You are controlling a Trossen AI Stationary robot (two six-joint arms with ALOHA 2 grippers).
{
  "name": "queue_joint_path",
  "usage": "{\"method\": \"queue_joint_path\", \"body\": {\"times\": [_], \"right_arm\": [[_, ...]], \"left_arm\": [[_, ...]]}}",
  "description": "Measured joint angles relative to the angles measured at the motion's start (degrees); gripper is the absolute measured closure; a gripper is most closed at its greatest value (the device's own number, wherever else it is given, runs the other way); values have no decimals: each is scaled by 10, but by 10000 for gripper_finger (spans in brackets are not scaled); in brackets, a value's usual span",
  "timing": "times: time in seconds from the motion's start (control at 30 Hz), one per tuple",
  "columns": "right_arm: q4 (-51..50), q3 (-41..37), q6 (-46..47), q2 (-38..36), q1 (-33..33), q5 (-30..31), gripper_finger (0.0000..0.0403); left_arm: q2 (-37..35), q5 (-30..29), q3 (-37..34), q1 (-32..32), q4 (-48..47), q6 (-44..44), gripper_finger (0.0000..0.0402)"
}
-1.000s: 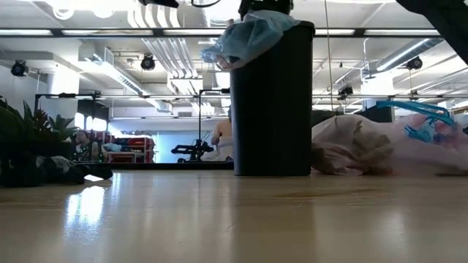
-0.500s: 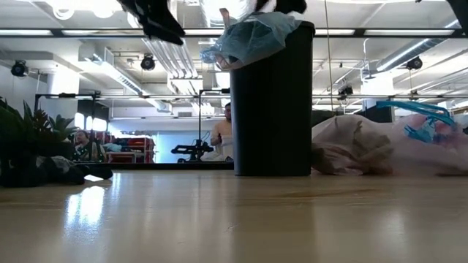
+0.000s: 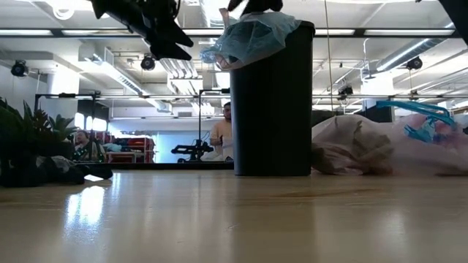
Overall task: Place trash/remove bag and relplace
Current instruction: Insert the new blue trash bag into the trash bin
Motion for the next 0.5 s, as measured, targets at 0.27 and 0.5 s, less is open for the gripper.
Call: {"method": "queue_joint_path", "body": {"times": [0.27,0.5], "right_arm": [[-51,-1,57,27,-3,2,206],[-51,-1,70,27,-4,1,304]], "left_arm": [[0,2,0,0,1,-5,91],[0,2,-1,0,1,-6,91]]}}
